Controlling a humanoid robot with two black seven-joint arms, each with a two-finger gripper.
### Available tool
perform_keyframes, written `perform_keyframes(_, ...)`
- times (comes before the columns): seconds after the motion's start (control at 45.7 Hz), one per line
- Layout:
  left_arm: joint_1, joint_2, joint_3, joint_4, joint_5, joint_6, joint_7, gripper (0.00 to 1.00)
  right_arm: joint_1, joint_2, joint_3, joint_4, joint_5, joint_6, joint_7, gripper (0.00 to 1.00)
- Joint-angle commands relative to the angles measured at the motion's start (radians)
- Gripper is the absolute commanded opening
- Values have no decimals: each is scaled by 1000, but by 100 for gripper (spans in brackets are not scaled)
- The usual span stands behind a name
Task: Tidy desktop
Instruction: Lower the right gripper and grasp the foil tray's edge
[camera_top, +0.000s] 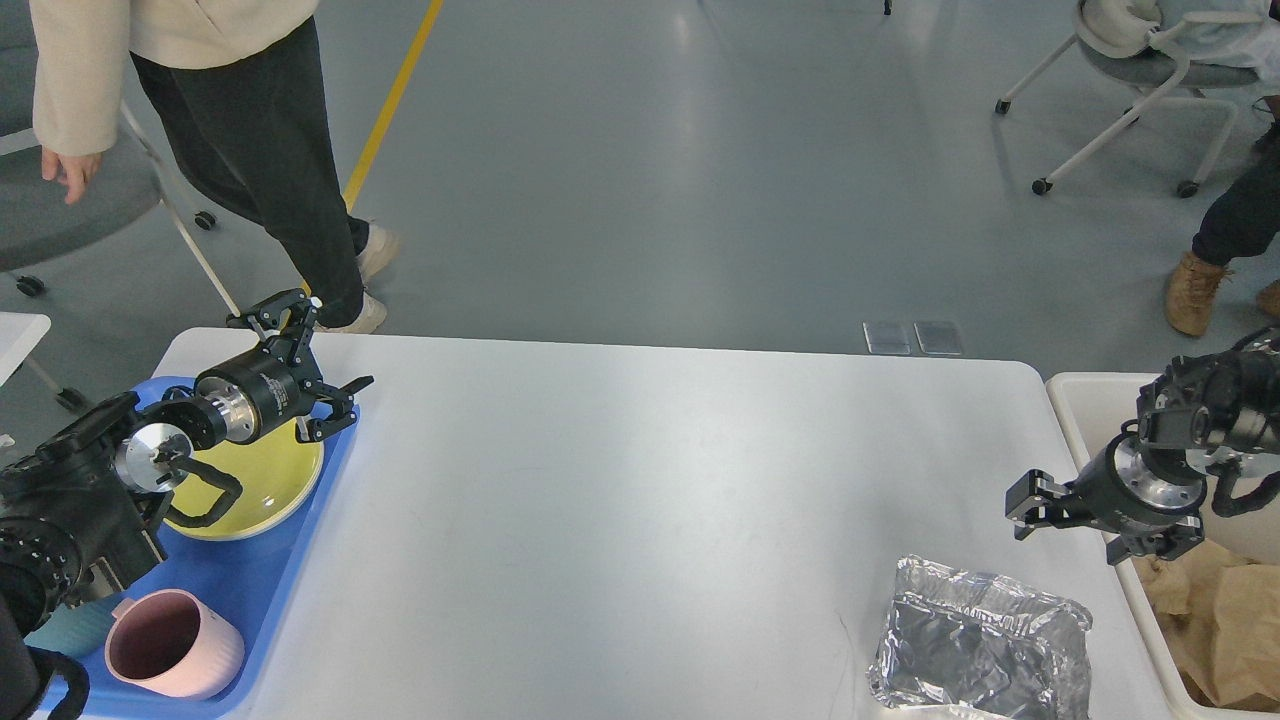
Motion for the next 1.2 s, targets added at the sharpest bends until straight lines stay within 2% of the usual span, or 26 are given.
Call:
perform_keyframes(0.0, 0, 0, 0, 0, 0, 0, 0, 96, -19, -51, -9, 3, 0, 1, 0, 91)
perform_keyframes(0.131, 0, 0, 0, 0, 0, 1, 0, 96, -21, -87, -9, 12, 0, 18, 0, 92)
perform_keyframes(0.438, 0, 0, 0, 0, 0, 0, 0, 96, -62, -85, 6, 15, 1, 16, 0, 91)
perform_keyframes(0.919, 0, 0, 0, 0, 0, 0, 0, 96, -190, -77, 66, -3, 11, -47, 0, 90)
perform_keyframes(1.029, 0, 0, 0, 0, 0, 1, 0, 96, -205, -77, 74, -8, 12, -47, -2, 84)
perform_keyframes(1.116, 0, 0, 0, 0, 0, 0, 0, 96, -210, -77, 76, -8, 12, -45, -2, 74)
perform_keyframes(1.182, 0, 0, 0, 0, 0, 0, 0, 96, -217, -76, 76, -8, 12, -39, -2, 63)
